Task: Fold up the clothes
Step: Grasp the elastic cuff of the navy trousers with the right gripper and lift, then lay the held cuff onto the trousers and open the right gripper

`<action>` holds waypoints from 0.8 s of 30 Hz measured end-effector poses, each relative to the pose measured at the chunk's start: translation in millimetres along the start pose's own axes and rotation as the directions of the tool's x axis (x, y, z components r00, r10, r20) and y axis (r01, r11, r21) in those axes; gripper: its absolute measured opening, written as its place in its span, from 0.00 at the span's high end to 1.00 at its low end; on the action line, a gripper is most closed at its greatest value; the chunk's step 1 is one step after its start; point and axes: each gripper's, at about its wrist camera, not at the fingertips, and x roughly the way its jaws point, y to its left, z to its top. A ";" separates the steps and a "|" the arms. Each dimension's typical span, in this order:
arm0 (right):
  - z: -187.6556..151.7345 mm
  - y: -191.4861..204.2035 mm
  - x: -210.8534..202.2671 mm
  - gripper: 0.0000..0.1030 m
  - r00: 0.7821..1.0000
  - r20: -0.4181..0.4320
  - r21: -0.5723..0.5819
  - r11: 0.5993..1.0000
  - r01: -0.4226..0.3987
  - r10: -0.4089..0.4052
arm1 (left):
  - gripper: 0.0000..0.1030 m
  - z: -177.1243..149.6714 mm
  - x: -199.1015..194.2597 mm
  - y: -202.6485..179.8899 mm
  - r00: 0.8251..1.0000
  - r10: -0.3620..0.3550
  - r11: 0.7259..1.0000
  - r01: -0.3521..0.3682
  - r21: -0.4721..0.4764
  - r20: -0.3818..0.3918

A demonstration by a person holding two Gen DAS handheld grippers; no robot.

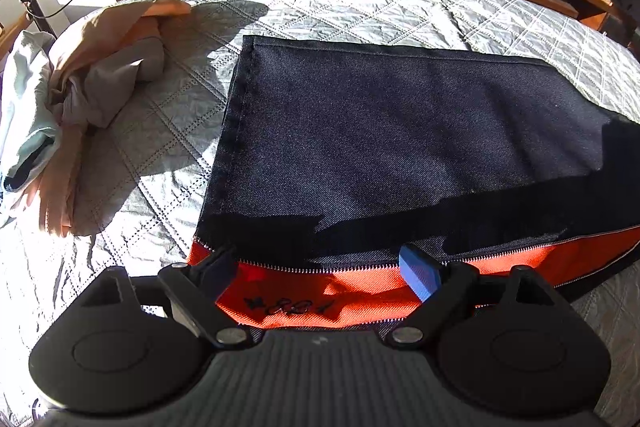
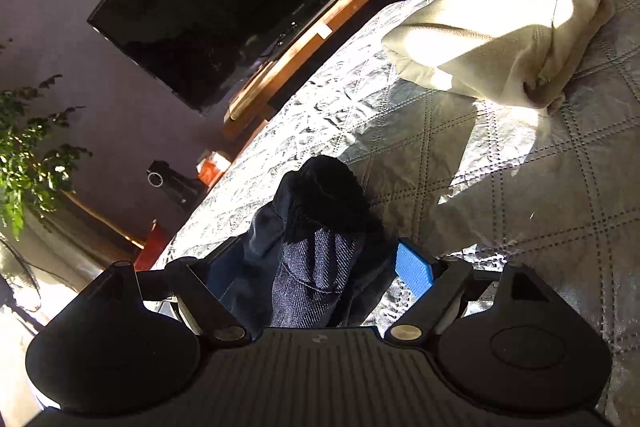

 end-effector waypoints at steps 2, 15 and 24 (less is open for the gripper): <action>2.4 -10.4 -0.1 0.56 1.000 0.000 0.061 0.998 -0.004 0.004 | 0.17 -0.8 1.3 -2.5 1.000 0.000 1.000 0.000 0.009 -0.004; 0.8 57.1 -11.0 0.78 0.992 0.073 -0.149 0.984 -0.093 0.105 | 0.18 1.3 0.2 -0.6 1.000 -0.006 1.000 0.006 0.001 0.000; -59.3 187.0 -1.4 0.78 0.990 -0.035 -0.682 0.721 -0.122 0.135 | 0.17 7.3 -8.9 20.0 1.000 -0.016 0.997 0.018 -0.073 0.023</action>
